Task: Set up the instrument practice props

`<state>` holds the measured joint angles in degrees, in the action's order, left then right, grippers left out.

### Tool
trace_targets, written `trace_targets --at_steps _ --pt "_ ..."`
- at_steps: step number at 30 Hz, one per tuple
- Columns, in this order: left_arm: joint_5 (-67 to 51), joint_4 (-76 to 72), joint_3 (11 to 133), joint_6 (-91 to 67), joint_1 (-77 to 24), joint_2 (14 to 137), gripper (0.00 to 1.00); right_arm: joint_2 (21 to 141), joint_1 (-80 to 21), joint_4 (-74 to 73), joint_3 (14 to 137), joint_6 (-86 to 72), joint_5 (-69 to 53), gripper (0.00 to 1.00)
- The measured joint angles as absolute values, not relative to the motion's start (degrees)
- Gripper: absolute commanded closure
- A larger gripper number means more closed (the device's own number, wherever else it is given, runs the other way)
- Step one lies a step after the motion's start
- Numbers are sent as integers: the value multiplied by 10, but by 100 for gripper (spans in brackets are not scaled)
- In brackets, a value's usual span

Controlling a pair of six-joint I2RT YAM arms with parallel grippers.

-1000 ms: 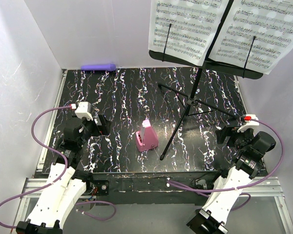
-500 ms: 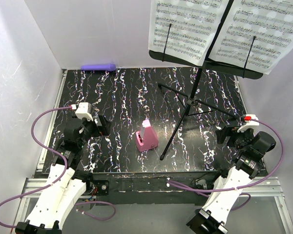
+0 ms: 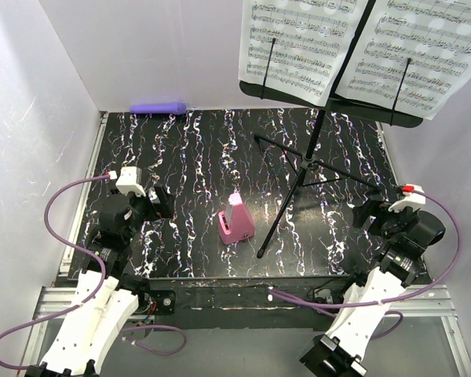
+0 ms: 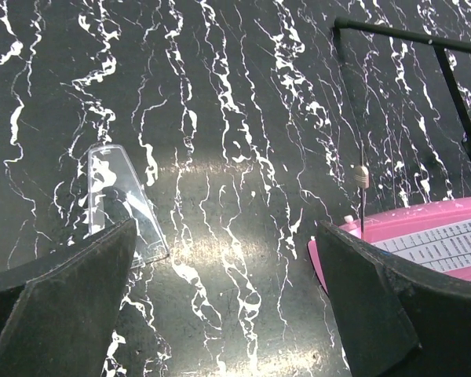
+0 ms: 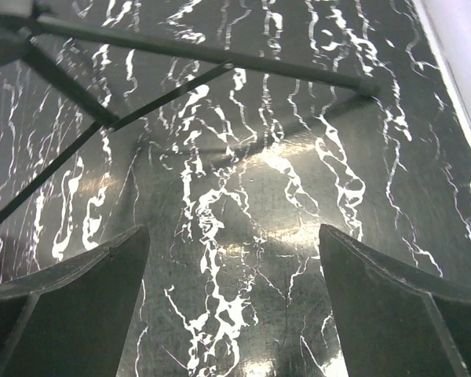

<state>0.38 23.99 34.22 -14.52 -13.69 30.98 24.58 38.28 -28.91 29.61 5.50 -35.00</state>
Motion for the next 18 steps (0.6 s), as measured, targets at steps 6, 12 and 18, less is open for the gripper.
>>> trace_targets --at_steps 6,12,18 --pt "22 240 342 -145 -137 292 2 285 383 -283 316 -26 -268 3" --pt "29 240 342 -145 -137 291 2 309 383 -283 331 -78 -206 2" --pt "30 240 342 -145 -137 291 2 291 383 -282 332 -100 -191 2"
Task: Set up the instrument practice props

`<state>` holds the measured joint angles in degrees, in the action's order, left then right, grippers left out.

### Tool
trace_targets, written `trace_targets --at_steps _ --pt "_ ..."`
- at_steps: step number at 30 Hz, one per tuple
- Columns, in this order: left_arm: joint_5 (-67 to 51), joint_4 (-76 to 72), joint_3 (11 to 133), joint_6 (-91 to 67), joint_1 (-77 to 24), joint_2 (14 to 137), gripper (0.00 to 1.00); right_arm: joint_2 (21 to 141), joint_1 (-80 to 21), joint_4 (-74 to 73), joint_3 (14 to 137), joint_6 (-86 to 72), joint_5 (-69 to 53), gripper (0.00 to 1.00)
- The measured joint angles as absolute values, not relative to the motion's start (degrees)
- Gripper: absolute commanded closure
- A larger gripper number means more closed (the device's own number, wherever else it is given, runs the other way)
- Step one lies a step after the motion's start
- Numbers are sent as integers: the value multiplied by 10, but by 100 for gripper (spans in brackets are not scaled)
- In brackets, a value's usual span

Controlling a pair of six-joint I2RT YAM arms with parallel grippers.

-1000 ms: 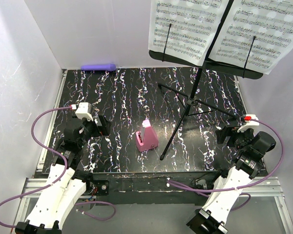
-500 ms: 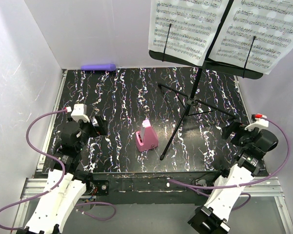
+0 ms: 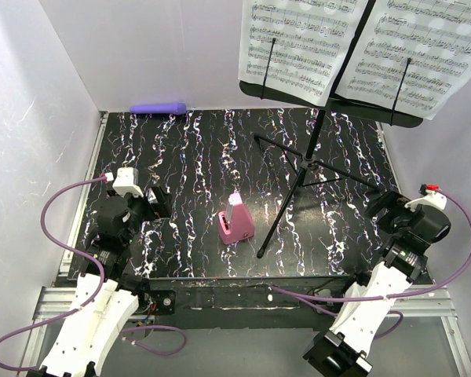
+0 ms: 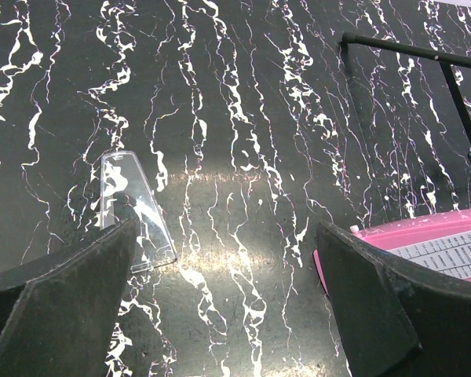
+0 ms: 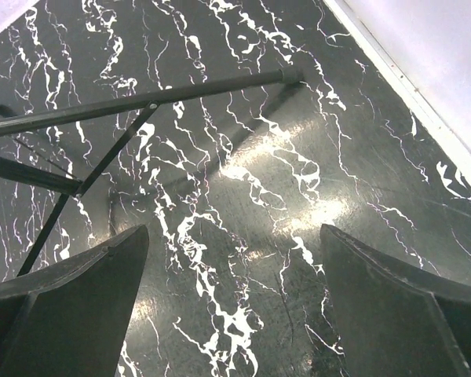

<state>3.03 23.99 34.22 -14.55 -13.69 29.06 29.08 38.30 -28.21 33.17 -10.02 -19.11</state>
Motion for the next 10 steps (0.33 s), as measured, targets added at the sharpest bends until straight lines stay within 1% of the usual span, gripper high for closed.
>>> trace_targets --at_steps 10 --pt "30 240 342 -145 -137 289 2 295 385 -281 336 -123 -181 2"
